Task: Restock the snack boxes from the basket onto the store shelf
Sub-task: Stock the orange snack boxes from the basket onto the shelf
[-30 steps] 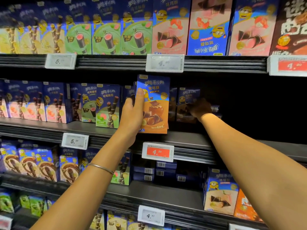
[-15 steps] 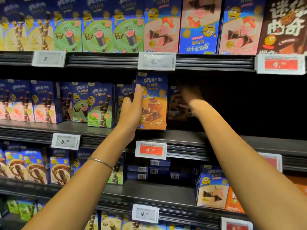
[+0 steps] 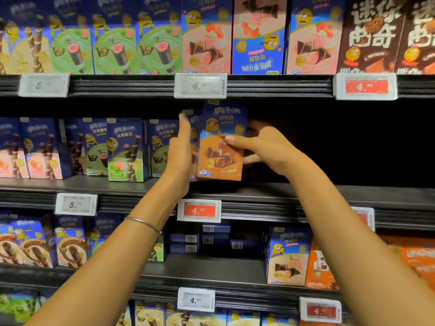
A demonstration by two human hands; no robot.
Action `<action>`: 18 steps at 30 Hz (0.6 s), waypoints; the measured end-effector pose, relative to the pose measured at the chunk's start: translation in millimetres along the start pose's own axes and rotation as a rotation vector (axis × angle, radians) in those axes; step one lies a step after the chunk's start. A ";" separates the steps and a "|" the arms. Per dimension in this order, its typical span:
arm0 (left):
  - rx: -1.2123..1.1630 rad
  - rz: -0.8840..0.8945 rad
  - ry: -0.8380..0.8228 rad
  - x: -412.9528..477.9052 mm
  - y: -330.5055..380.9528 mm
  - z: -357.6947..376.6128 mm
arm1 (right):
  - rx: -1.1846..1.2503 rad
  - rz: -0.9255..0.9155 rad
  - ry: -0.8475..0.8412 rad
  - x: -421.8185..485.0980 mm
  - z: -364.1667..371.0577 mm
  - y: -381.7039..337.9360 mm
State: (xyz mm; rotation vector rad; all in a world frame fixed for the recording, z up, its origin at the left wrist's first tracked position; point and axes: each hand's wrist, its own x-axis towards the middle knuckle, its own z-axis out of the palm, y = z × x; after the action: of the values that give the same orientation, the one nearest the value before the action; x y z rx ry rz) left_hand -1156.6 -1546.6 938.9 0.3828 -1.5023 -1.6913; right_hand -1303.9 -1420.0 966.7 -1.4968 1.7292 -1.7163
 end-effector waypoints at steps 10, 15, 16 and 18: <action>0.150 0.122 0.256 15.6 -14.4 -5.7 | -0.197 0.098 0.332 37.8 -92.1 34.2; 0.144 0.124 0.243 14.0 -14.2 -0.3 | -0.424 0.131 0.527 53.1 -120.4 73.8; 0.148 0.127 0.245 14.0 -14.1 1.2 | -0.490 0.138 0.538 54.6 -123.7 80.0; 0.150 0.135 0.253 14.6 -13.9 3.1 | -0.591 0.173 0.542 58.0 -127.3 89.0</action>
State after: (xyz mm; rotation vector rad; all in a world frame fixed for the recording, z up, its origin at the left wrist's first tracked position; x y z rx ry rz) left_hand -1172.9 -1555.9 930.9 0.5415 -1.4366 -1.3736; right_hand -1468.6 -1415.3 948.6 -1.0579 2.7422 -1.7051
